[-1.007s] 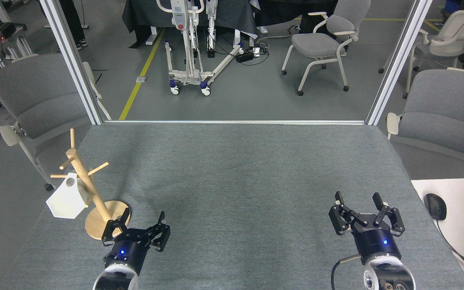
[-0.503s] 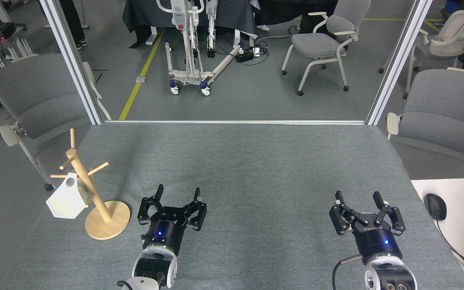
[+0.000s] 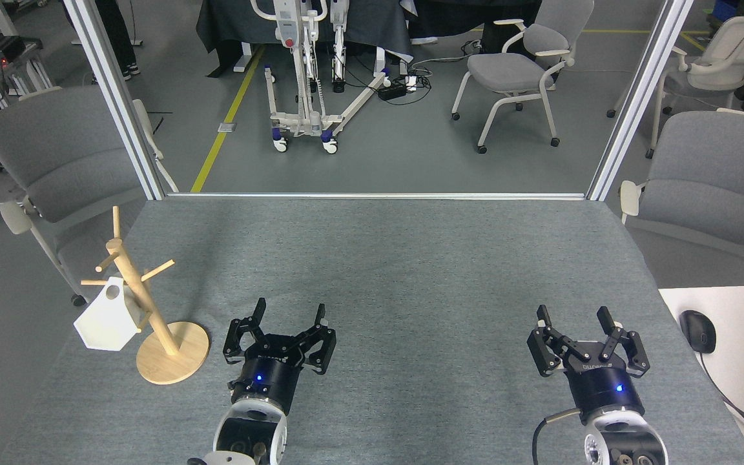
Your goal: Hang cup on storage rack
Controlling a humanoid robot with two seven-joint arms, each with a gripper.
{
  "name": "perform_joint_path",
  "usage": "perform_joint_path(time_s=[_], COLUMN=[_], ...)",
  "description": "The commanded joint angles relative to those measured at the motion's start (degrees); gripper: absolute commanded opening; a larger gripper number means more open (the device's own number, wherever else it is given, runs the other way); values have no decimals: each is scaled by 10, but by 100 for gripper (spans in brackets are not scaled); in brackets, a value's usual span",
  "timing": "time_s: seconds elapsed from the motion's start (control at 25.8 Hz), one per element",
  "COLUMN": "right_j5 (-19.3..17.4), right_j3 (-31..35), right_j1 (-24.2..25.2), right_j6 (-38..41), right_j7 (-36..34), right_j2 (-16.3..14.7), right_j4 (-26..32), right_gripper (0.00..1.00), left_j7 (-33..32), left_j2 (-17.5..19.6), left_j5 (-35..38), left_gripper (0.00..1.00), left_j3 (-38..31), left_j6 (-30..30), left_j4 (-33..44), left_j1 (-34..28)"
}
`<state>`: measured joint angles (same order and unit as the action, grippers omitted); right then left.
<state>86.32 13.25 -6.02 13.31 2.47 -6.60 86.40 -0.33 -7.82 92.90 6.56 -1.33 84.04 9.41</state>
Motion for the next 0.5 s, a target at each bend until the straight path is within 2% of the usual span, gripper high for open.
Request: perform_joint_path(time_s=[0.0, 0.46], right_j5=[0, 0], right_j3=[0, -1], right_j1=[15, 21], right_j6=[0, 0], right_j7=[-2, -5], right_j2=[-1, -3], right_j4=[0, 4], right_gripper=[100, 100], left_j7=[0, 0], left_j2=[0, 1], left_j5=[0, 0], left_gripper=[99, 99], left_j3=[-1, -2], left_j6=[0, -2], left_j4=[0, 1], left_j1=[0, -1])
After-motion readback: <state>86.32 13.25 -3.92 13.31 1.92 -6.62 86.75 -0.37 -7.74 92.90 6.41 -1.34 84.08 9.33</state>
